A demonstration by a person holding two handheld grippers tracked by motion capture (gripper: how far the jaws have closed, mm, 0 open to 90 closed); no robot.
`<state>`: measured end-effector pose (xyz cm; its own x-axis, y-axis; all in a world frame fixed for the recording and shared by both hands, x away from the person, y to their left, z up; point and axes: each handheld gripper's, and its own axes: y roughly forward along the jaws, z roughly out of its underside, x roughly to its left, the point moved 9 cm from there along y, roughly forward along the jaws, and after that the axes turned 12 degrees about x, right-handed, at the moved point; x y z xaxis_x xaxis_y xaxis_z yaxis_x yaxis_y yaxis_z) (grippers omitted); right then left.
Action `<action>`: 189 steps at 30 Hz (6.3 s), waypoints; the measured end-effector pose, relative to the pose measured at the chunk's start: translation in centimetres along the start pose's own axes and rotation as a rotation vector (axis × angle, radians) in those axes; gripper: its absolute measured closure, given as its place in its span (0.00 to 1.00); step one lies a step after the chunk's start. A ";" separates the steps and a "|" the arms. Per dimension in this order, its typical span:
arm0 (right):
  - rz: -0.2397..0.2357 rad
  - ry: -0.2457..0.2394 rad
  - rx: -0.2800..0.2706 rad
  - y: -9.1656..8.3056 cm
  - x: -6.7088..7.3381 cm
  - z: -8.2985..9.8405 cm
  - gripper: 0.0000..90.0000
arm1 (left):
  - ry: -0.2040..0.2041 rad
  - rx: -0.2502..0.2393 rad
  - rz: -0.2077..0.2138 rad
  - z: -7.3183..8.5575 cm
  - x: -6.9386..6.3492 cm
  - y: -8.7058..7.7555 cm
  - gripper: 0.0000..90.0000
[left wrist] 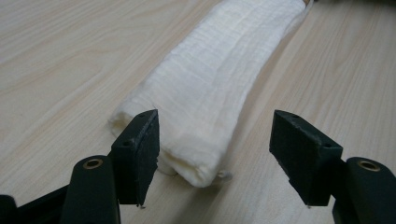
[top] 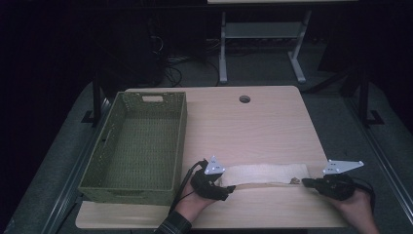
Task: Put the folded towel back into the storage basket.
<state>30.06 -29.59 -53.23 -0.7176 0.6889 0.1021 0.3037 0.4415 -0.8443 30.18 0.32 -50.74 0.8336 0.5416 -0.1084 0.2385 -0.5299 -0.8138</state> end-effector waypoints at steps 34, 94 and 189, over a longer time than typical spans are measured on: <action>0.053 -0.030 0.027 5.1 -5.6 -8.9 1.00 | -0.011 0.008 -0.028 0.0 1.0 0.3 0.37; -0.028 -0.040 -0.104 4.6 -5.8 -13.7 0.35 | 0.199 0.122 0.125 -2.7 -4.6 5.1 1.00; -0.206 -0.473 0.120 9.6 -1.0 -18.2 0.35 | 0.266 0.130 0.221 -3.6 -4.4 5.6 0.87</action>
<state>45.11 -15.58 -51.90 -0.9677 0.2476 0.0471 0.0726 0.4528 -0.8886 29.66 -7.37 -52.82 0.9623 0.2257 -0.1519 -0.0133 -0.5187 -0.8549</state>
